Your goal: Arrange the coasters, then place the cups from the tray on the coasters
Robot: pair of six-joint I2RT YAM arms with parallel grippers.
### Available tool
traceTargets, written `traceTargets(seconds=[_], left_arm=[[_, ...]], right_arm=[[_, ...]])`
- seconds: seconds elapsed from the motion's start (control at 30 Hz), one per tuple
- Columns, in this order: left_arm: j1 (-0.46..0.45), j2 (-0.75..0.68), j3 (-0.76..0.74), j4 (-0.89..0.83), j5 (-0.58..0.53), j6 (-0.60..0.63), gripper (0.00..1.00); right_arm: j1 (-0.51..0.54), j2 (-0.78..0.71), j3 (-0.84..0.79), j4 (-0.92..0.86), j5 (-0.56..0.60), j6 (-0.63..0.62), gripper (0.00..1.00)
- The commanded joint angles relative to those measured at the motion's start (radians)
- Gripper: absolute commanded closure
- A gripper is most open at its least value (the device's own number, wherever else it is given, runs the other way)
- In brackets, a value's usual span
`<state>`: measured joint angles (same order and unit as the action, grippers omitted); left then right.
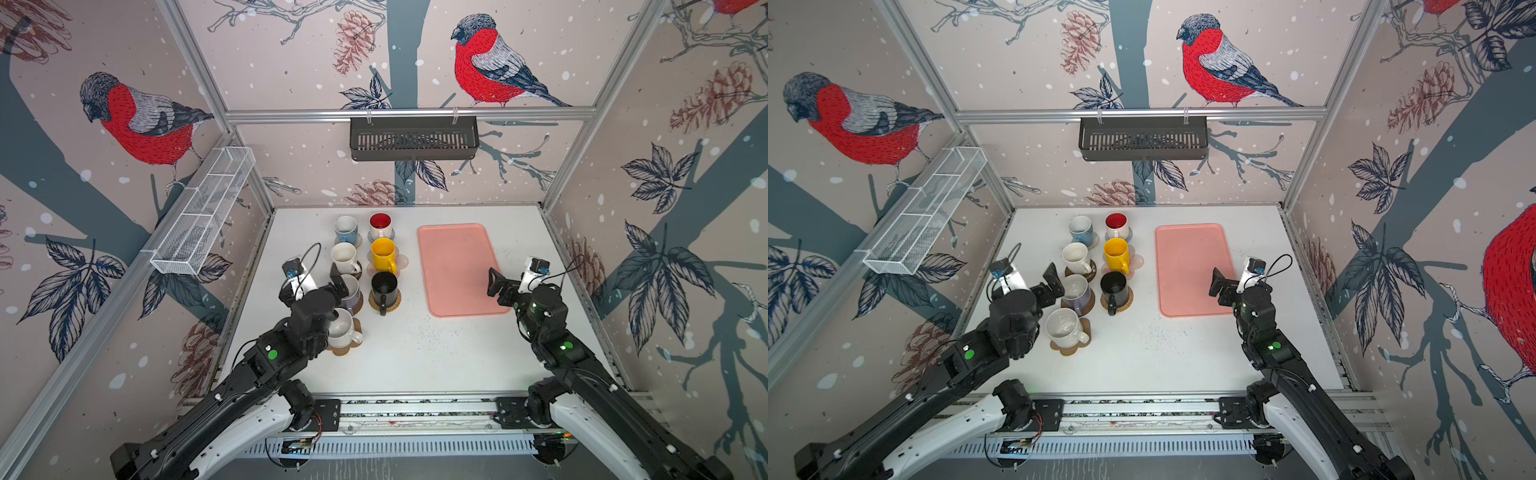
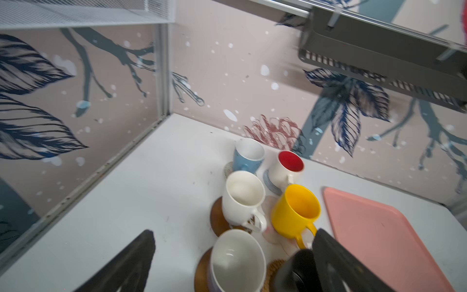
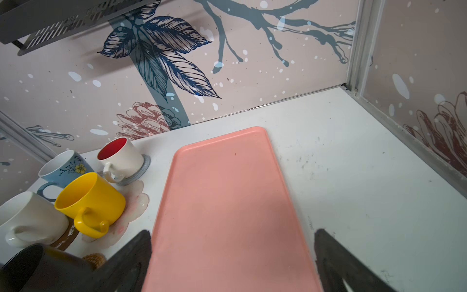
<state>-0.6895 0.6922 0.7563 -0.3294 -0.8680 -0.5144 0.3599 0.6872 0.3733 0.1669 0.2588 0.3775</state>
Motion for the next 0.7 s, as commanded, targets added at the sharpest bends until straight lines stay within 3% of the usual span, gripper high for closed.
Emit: traceTargets(seconds=[0.0,0.1,0.2,0.33,0.43,0.67], left_arm=[[0.186,0.051,0.019,0.006,0.168,0.092,0.03],[0.387,0.115,-0.018,0.108,0.361,0.120,0.03],[0.520,0.166,-0.068,0.216,0.446,0.114,0.03],[0.545,0.203,-0.203,0.485,0.425,0.227,0.03],[0.553,0.264,-0.265,0.608,0.342,0.269,0.03],[0.655,0.531,-0.223,0.689,0.328,0.239,0.03]], right_arm=[[-0.024,0.025,-0.003,0.112,0.077,-0.027,0.00],[-0.060,0.054,-0.002,0.119,0.137,-0.008,0.01],[-0.107,0.061,-0.047,0.191,0.170,-0.006,0.00],[-0.177,0.053,-0.150,0.353,0.161,-0.006,0.01],[-0.201,0.066,-0.221,0.491,0.174,-0.026,0.01],[-0.221,0.223,-0.248,0.651,0.243,-0.082,0.01]])
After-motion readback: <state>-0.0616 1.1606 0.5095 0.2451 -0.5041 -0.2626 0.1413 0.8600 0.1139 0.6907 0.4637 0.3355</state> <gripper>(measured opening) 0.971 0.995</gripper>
